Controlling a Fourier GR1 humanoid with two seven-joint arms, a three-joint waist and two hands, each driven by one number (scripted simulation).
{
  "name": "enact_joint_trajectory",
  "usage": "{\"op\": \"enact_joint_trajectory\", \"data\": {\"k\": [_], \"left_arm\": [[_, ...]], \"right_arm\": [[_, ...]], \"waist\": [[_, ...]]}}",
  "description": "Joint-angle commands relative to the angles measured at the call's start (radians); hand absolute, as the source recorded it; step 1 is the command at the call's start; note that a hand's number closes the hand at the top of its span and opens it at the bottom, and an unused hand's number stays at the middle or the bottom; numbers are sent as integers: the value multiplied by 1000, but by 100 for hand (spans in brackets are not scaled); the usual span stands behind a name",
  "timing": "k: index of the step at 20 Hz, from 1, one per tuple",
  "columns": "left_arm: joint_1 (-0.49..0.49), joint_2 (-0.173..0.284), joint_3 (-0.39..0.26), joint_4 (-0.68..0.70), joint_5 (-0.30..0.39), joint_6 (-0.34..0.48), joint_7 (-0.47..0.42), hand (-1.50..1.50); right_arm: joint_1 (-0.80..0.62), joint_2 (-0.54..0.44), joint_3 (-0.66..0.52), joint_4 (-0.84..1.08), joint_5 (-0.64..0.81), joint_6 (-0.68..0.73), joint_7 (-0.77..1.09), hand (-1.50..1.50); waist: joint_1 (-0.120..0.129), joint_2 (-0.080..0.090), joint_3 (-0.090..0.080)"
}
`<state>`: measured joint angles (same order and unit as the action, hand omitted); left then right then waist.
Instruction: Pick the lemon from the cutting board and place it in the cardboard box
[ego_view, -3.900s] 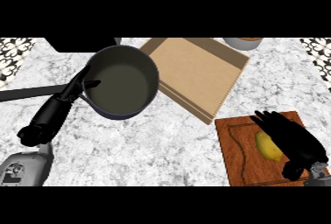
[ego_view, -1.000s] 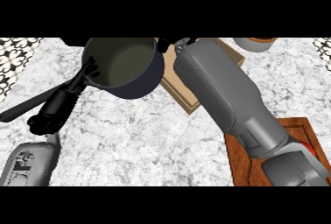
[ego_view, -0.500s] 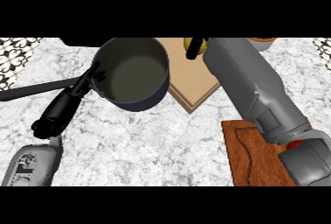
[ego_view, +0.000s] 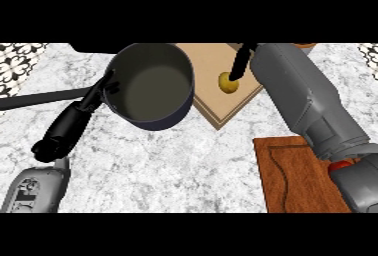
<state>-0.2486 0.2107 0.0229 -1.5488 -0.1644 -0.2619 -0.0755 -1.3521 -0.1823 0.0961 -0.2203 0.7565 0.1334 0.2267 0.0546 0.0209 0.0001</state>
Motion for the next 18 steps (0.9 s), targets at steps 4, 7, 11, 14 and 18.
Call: {"op": "enact_joint_trajectory", "data": {"k": [4,7,11,14,18], "left_arm": [[-21,-6,6,-1,4,5,18,0],[-2,8,7,-18,10,-12,23,0],[1,23,32,24,9,-9,-17,0],[-21,-8,2,-13,-10,13,39,0],[-9,-13,1,-13,4,-1,15,0]], "right_arm": [[56,-8,-132,-83,-120,-176,-249,-150],[34,27,-339,-150,-319,-273,-237,-150],[60,25,-499,-168,-468,-341,-278,-150],[73,-37,-556,-146,-519,-305,-305,-150],[153,-99,-603,-114,-550,-303,-443,-150]], "waist": [[-3,5,3],[-4,-4,6],[-13,3,2],[-16,-4,2],[-5,3,2]]}}
